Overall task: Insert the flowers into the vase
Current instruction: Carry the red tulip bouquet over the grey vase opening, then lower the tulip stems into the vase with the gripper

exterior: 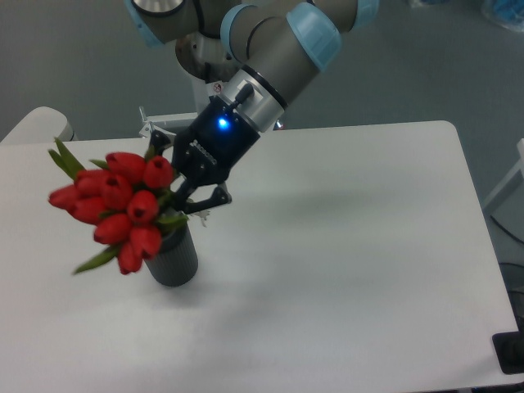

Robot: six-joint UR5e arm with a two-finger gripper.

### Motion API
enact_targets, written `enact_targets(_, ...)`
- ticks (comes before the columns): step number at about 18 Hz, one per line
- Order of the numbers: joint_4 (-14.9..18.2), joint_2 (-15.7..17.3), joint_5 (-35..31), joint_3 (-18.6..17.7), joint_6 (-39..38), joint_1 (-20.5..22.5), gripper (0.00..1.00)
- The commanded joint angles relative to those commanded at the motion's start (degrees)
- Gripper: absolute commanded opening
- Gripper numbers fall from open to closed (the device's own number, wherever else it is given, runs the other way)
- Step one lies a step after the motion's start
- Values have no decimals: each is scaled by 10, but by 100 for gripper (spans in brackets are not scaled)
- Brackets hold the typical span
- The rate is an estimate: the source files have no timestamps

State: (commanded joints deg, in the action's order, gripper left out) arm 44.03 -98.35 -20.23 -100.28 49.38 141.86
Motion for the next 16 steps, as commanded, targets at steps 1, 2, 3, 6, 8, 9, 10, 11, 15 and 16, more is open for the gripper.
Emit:
enact_targets(1,-1,0,11,-11,11,-4,18)
enact_targets(2,-1,1,19,-14,23,-7,18)
enact_targets(3,-1,0,29,-14,32,-8,18)
enact_targets(6,0,0,36,-19,31,-9,18)
enact_targets(8,0,0,37,-23,33,-10,18)
enact_targets(9,0,0,38,-22,33,-11,18)
enact_targets(10,0,-1,38,-20,33,-14,17)
enact_targets(11,0,-1,38,-22,33,-16,17)
enact_targets(15,-1,-4,37,-22,36,-21,12)
enact_targets(16,-1,-6,36,-22,40,-25,11)
